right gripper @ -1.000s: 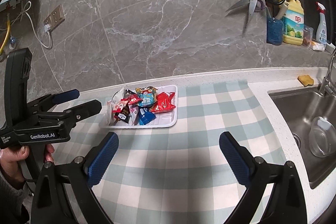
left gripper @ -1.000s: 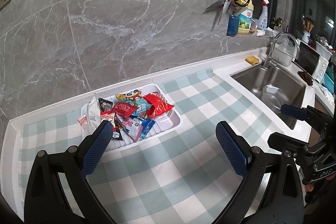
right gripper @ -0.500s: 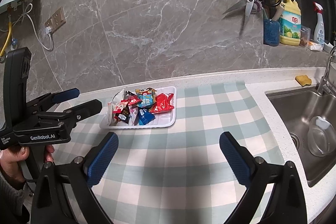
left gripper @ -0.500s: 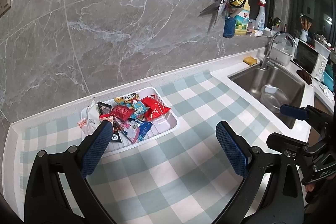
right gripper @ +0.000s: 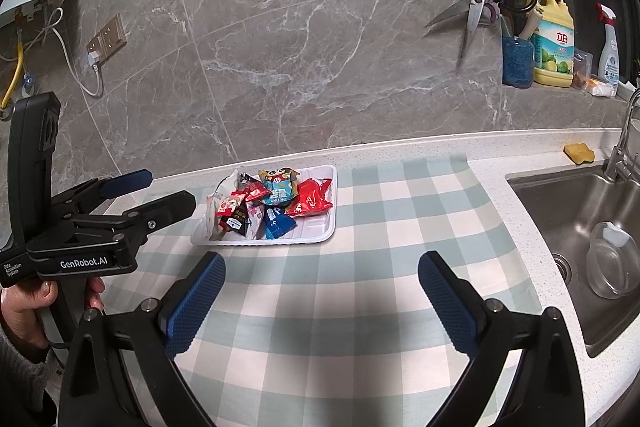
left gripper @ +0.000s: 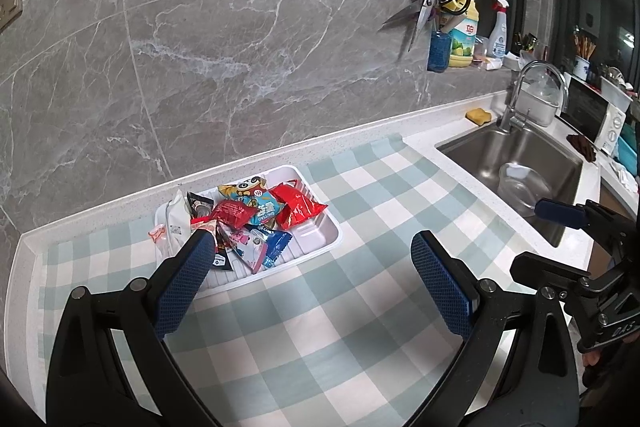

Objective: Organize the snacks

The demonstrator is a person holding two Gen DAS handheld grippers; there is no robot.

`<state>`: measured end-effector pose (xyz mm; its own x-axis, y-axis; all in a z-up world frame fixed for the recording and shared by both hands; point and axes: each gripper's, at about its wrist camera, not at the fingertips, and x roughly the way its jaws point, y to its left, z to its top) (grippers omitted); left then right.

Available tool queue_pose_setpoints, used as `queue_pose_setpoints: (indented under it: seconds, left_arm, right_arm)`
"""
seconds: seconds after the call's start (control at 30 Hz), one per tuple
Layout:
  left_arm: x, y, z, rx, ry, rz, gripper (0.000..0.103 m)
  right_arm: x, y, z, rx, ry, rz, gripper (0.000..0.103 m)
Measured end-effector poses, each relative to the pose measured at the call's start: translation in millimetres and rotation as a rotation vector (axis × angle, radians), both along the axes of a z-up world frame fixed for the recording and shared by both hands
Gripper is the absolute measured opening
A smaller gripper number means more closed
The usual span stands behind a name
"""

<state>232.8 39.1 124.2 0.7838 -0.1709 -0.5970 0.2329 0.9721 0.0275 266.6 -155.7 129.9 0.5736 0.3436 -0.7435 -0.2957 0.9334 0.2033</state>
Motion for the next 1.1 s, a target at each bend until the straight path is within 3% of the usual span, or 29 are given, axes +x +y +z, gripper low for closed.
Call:
queue_pose_setpoints:
  seconds: [1.1]
  left_arm:
    - [9.7,3.5,-3.1,0.022,0.003,-0.001,0.1]
  right_arm:
    - [3.5,-0.2,0.0,0.001,0.009,0.001,0.099]
